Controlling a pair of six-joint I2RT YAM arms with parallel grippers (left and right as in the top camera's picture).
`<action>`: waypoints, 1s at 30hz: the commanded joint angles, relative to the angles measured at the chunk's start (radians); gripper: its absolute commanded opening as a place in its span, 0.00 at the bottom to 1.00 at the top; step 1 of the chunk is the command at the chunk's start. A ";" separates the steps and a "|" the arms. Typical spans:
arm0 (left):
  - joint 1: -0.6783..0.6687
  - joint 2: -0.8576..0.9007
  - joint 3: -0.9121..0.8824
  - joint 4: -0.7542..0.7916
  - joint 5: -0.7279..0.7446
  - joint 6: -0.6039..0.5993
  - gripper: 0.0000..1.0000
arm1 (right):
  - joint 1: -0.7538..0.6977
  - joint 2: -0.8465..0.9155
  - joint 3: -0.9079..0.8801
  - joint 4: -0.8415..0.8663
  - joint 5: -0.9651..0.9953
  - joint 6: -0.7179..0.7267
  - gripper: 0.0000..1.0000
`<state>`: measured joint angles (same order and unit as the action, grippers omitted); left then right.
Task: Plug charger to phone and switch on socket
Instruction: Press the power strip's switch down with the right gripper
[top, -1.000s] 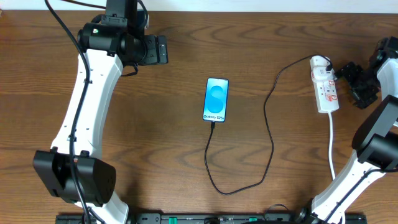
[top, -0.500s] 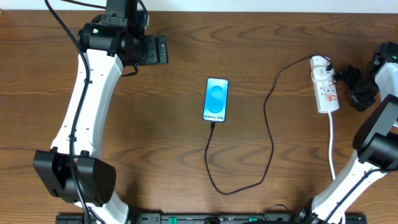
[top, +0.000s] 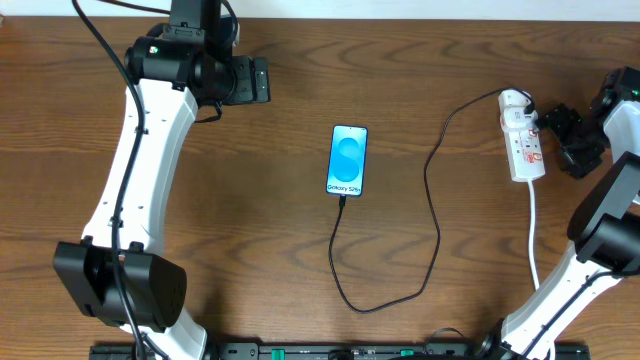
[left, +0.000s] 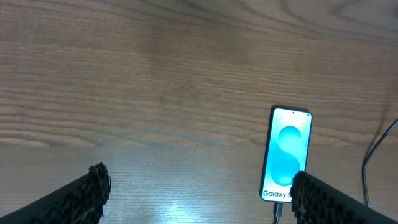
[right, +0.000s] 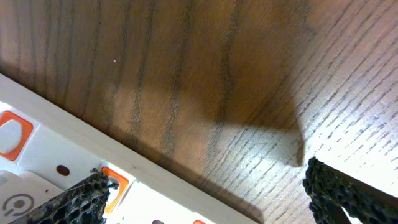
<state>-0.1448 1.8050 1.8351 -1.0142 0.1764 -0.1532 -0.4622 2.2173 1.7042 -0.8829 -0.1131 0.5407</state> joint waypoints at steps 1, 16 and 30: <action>0.002 0.006 0.003 -0.003 -0.013 0.010 0.94 | 0.006 0.012 -0.018 -0.027 -0.033 -0.023 0.99; 0.002 0.006 0.003 -0.003 -0.013 0.010 0.94 | 0.008 0.012 -0.018 -0.027 -0.080 -0.052 0.99; 0.002 0.006 0.003 -0.003 -0.013 0.010 0.94 | 0.018 0.012 -0.019 -0.022 -0.073 -0.052 0.99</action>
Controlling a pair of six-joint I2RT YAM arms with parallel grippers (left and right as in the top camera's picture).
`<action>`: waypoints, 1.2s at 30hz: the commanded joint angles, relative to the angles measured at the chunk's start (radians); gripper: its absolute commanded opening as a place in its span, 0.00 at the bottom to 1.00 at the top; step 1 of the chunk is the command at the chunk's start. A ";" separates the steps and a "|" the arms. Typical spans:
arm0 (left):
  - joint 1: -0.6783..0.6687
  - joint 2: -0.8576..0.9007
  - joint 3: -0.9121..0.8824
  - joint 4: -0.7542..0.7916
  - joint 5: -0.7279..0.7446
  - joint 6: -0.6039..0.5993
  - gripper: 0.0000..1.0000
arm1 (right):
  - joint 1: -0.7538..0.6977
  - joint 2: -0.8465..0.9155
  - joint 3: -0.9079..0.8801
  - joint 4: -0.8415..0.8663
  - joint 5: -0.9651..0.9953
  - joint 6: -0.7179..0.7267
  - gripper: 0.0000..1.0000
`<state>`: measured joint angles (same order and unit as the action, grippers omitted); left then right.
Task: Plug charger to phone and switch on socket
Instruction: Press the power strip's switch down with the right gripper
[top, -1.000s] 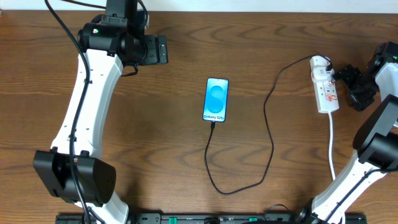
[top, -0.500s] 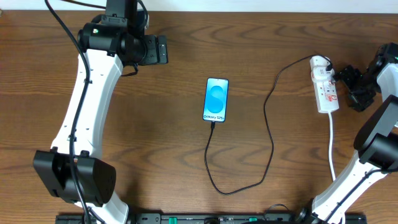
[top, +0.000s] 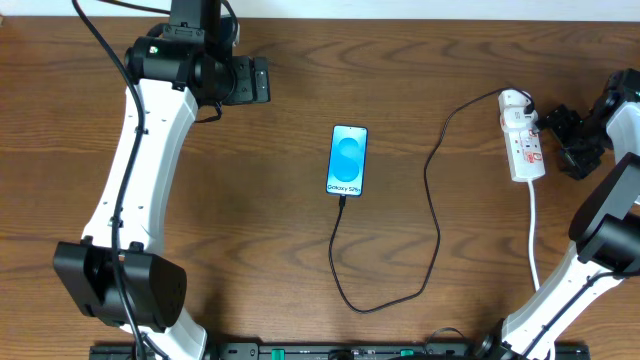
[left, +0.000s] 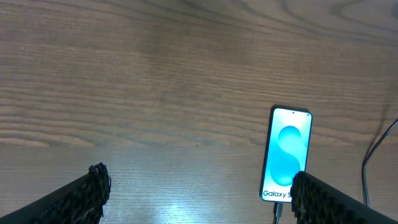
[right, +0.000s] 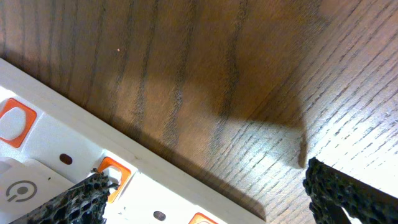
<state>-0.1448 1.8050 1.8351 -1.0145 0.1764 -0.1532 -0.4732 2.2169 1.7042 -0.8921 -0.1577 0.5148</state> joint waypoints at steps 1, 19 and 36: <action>0.002 0.006 0.003 -0.002 -0.013 0.010 0.94 | 0.029 0.013 -0.019 -0.013 -0.028 -0.026 0.99; 0.002 0.006 0.003 -0.002 -0.013 0.010 0.94 | 0.040 0.013 -0.026 -0.008 -0.028 -0.026 0.99; 0.002 0.006 0.003 -0.002 -0.013 0.010 0.94 | 0.027 -0.053 -0.041 -0.050 -0.024 -0.030 0.99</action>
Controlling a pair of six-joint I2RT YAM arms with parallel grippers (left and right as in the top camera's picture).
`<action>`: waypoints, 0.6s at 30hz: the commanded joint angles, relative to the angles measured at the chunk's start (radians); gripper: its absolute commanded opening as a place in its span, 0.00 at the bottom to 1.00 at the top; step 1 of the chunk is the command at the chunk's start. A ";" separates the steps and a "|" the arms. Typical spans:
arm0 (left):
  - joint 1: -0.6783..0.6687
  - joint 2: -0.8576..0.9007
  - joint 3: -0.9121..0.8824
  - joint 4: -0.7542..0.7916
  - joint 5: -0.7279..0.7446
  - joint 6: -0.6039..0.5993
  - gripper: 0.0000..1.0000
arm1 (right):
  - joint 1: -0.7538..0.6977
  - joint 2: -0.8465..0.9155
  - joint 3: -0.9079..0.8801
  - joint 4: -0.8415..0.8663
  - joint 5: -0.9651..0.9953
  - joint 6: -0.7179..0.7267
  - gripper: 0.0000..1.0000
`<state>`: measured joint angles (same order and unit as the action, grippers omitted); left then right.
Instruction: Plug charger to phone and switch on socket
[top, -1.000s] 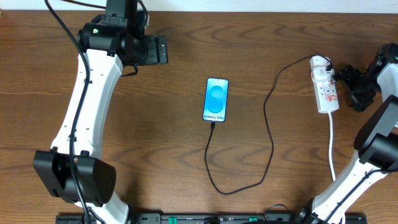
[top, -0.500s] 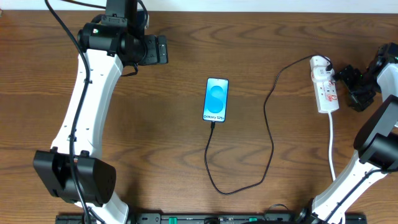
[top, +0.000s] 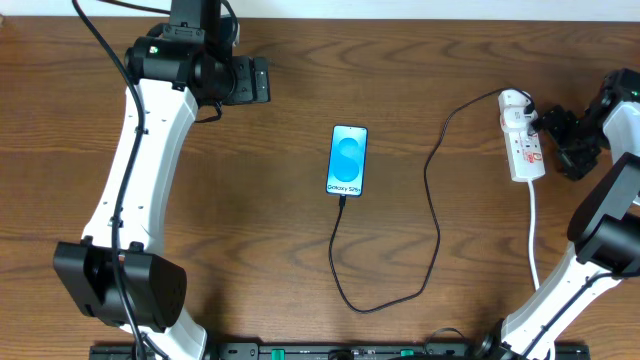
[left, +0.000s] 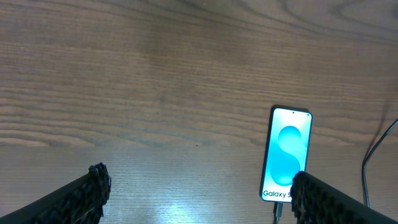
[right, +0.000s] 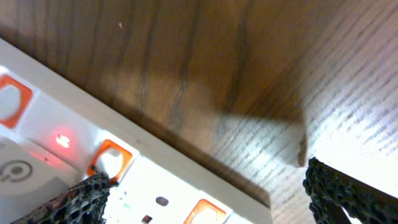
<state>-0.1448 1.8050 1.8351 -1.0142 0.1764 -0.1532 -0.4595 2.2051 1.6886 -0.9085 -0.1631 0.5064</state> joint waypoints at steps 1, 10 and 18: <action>0.002 0.006 0.003 -0.003 -0.013 0.010 0.94 | 0.010 -0.060 -0.025 -0.049 -0.019 -0.021 0.99; 0.002 0.006 0.003 -0.003 -0.013 0.010 0.94 | 0.000 -0.293 -0.034 -0.286 0.029 -0.034 0.99; 0.002 0.006 0.003 -0.003 -0.013 0.010 0.94 | 0.050 -0.578 -0.232 -0.296 0.030 -0.077 0.99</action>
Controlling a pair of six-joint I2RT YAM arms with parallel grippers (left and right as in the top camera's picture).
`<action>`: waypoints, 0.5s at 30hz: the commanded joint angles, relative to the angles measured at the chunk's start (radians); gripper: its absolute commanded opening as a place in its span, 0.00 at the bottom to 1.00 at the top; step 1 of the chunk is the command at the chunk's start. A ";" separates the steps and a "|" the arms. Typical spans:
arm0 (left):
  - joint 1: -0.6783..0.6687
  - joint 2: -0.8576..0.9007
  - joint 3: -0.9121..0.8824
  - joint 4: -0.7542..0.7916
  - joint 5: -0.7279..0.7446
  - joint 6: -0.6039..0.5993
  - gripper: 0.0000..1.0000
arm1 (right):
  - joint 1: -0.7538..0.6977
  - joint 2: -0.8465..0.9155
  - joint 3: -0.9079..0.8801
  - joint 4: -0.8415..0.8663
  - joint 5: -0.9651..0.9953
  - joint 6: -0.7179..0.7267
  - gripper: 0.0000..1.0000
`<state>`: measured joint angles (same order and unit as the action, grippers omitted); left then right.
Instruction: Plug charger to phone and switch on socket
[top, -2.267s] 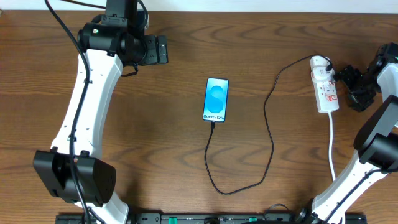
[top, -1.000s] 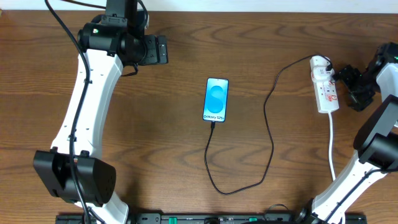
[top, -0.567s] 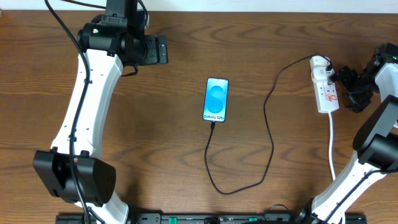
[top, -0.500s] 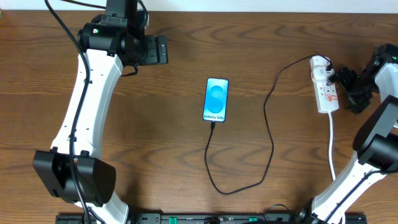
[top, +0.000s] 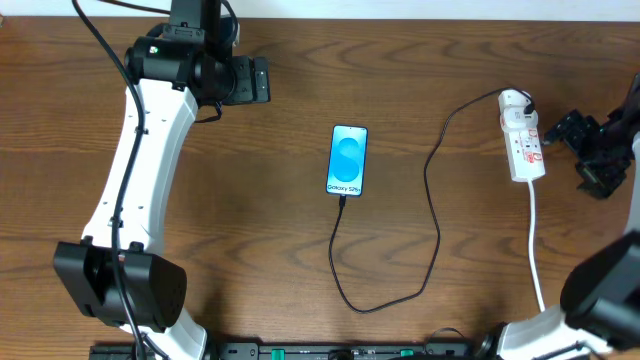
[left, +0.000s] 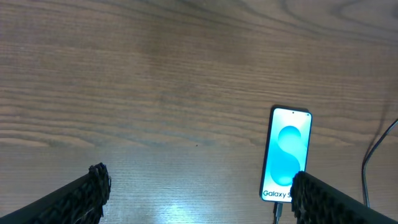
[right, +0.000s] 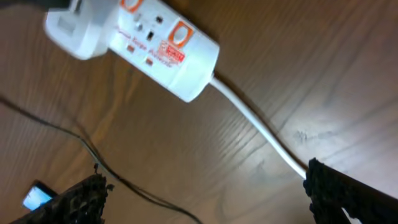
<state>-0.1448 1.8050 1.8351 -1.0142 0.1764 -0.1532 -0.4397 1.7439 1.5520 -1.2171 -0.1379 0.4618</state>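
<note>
The phone lies screen up and lit at the table's middle, also in the left wrist view as the phone. A black charger cable enters its lower end and loops round to a white adapter in the white power strip. The right wrist view looks down on the strip from above. My right gripper hangs open a little to the right of the strip, holding nothing; its open fingers frame bare wood. My left gripper is open at the far left, well away from the phone.
The strip's white mains cord runs down toward the table's front edge on the right. The black cable's loop lies on the wood in front of the phone. Both white arms stand at the table's sides.
My right gripper was down close against the strip's orange switches, with a red light glowing there. Now it is raised and off to the strip's right. The left arm has not moved.
The phone lay with the cable in it throughout, the left gripper open and still. My right gripper stayed low at the strip's switches with no light showing. Then a red light glowed beside a switch. Now the gripper is clear of the strip.
</note>
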 joint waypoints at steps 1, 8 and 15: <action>0.002 0.006 0.003 -0.002 -0.013 0.010 0.94 | 0.037 -0.151 -0.129 0.024 0.005 -0.034 0.99; 0.002 0.006 0.003 -0.003 -0.013 0.010 0.94 | 0.128 -0.483 -0.405 0.080 0.004 -0.059 0.99; 0.002 0.006 0.003 -0.003 -0.013 0.010 0.94 | 0.193 -0.640 -0.502 0.061 -0.043 -0.058 0.99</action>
<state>-0.1448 1.8050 1.8351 -1.0138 0.1761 -0.1532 -0.2646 1.1339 1.0782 -1.1469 -0.1440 0.4160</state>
